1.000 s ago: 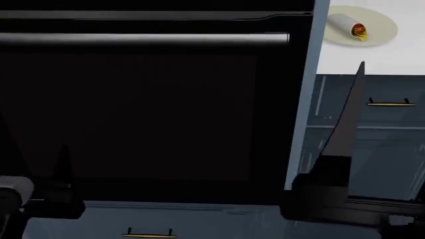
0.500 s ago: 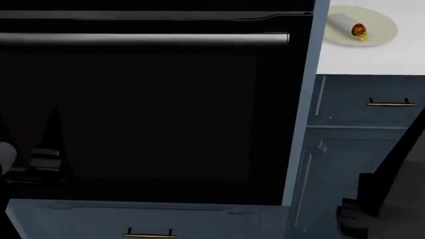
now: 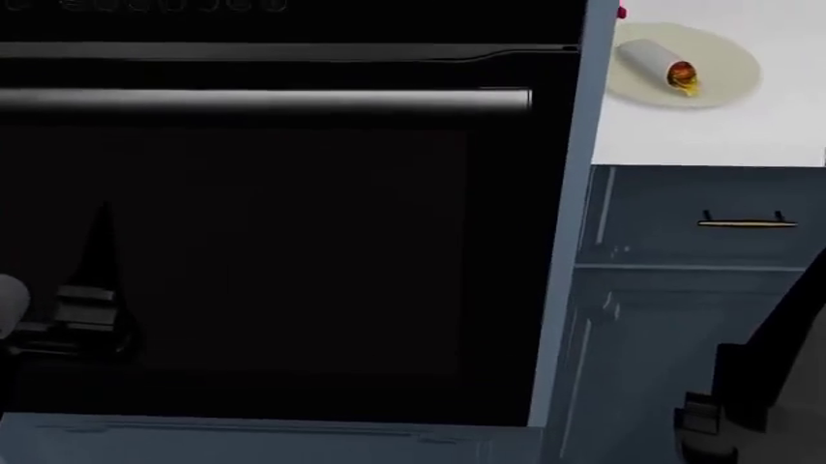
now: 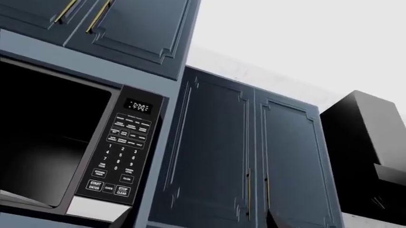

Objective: Pick the burrito from the counter and place it in the microwave.

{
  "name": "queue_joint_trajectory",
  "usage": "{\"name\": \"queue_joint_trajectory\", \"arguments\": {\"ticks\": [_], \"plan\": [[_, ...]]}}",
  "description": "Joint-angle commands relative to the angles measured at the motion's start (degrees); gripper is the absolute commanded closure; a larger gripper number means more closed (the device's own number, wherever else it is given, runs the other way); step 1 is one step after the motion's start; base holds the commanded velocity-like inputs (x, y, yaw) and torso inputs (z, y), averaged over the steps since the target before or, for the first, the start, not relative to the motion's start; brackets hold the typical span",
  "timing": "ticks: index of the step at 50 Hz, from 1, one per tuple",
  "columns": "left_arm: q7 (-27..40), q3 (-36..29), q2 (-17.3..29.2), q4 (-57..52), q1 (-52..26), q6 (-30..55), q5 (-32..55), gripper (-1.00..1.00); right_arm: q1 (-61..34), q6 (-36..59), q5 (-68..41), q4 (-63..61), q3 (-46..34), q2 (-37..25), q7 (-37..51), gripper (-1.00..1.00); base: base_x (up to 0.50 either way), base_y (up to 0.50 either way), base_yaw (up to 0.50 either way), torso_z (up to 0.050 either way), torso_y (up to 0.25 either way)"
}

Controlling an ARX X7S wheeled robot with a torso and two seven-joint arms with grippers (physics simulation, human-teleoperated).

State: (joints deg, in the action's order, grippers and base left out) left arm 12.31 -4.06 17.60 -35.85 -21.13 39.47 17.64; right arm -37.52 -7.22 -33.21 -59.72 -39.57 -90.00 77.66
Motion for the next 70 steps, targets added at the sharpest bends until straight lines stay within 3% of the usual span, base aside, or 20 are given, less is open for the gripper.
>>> {"name": "queue_joint_trajectory", "arguments": {"ticks": [1,23,70], "plan": [[-1.5,1.1,-0.8,0.2,0.2,-0.3,-0.5,-1.0,-0.3,0.2,0.2,-0.3,1.3,0.0,-1.7,-1.0,0.44,0.0,0.0,0.0,0.0],[-0.7,0.4,-0.3,-0.5,-0.5,0.4,-0.1,-1.0,-0.4,-0.5,0.1,-0.3,1.0,0.0,-1.5,-1.0,0.34,0.0,0.0,0.0,0.001],[0.4,-0.3,0.0,-1.5,-0.6,1.0,1.5,-1.0,-0.7,-1.4,-0.2,-0.3,1.2,0.0,-1.1,-1.0,0.0,-0.5,0.0,0.0,0.0]]}}
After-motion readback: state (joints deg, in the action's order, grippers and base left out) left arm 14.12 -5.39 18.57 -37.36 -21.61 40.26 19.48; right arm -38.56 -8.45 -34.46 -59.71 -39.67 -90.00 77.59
